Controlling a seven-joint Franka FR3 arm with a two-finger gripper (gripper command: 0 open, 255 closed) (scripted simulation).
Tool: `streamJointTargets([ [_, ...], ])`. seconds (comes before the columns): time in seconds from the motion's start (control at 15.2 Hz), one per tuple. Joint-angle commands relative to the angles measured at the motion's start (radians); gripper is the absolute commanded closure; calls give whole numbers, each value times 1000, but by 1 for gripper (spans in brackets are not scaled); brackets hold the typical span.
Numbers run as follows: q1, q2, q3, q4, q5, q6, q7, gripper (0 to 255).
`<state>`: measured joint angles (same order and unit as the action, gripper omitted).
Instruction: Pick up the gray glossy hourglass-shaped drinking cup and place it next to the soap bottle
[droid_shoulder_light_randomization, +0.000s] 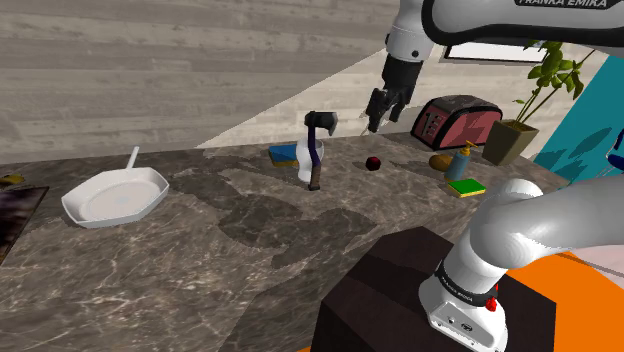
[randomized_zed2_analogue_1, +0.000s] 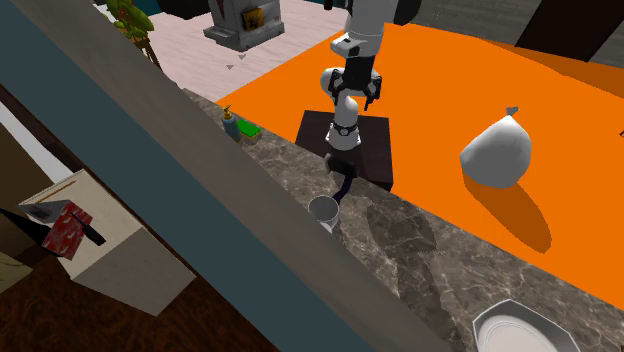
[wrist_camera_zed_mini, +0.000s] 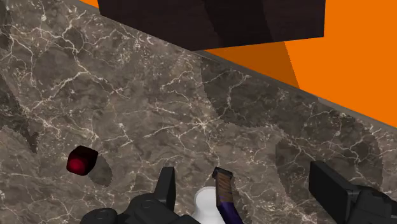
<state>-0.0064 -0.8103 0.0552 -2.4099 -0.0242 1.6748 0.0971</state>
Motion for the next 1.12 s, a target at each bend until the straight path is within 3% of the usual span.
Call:
streamJointTargets([
  [0.0, 0, 0, 0, 0, 0, 0, 0, 0],
  [0.53, -31, 290, -37, 64, -27, 205, -27, 0],
  [1.06, -54, 602, -69, 212, -39, 347, -52, 0],
])
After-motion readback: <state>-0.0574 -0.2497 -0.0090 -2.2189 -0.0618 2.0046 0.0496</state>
